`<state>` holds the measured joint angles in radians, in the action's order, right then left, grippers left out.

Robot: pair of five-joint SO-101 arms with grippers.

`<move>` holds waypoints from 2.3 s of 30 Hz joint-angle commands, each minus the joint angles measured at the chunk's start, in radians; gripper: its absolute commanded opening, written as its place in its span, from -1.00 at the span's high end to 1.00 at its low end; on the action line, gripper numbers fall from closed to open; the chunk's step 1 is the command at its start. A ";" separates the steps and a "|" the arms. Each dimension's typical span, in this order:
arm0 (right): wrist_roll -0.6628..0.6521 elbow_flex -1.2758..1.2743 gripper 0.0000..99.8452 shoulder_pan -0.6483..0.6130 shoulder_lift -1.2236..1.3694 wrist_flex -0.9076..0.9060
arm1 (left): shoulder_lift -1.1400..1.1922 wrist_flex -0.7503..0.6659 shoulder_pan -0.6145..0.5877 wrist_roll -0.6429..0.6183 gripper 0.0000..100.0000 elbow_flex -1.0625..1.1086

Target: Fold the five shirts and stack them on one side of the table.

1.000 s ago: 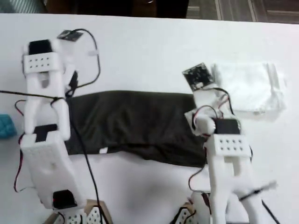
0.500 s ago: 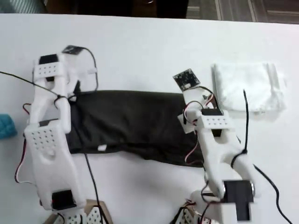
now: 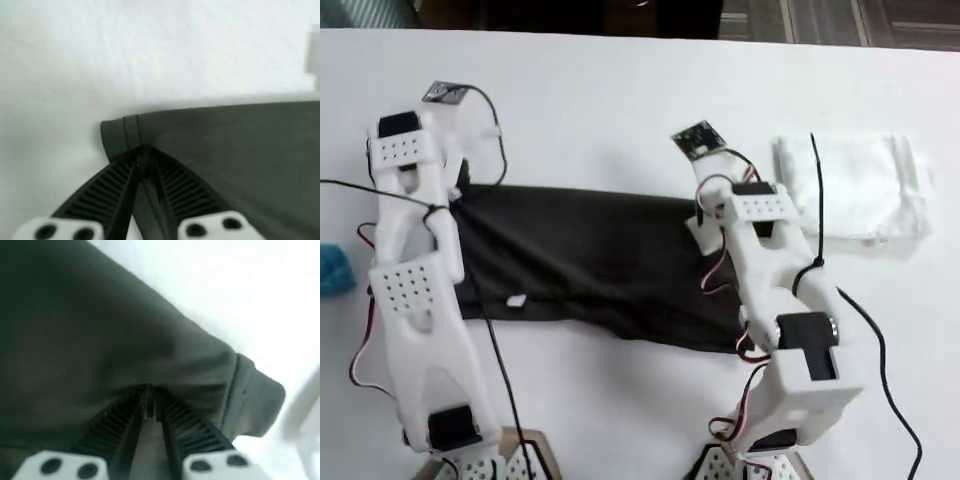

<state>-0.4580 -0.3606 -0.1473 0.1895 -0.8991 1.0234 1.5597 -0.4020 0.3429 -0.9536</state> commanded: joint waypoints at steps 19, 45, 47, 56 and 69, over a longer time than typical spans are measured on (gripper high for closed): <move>-0.064 -0.545 0.96 -0.024 -0.711 -0.031 | -0.603 0.138 0.086 0.057 0.95 0.605; -0.198 -0.591 0.95 -0.193 -0.779 -0.173 | -0.918 -0.529 -0.043 0.190 0.95 1.527; -0.199 -0.520 0.92 -0.194 -0.820 -0.255 | -0.918 -0.531 -0.043 0.190 0.95 1.527; -0.199 -0.539 0.72 -0.404 -0.898 -0.401 | -0.918 -0.532 -0.043 0.190 0.95 1.529; -0.190 -0.769 0.73 -0.522 -0.897 -0.128 | -0.916 -0.532 -0.043 0.193 0.95 1.529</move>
<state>-0.6544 -1.1155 -0.6659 -0.6820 -1.0925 0.1105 1.0564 -0.4143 0.5332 0.5715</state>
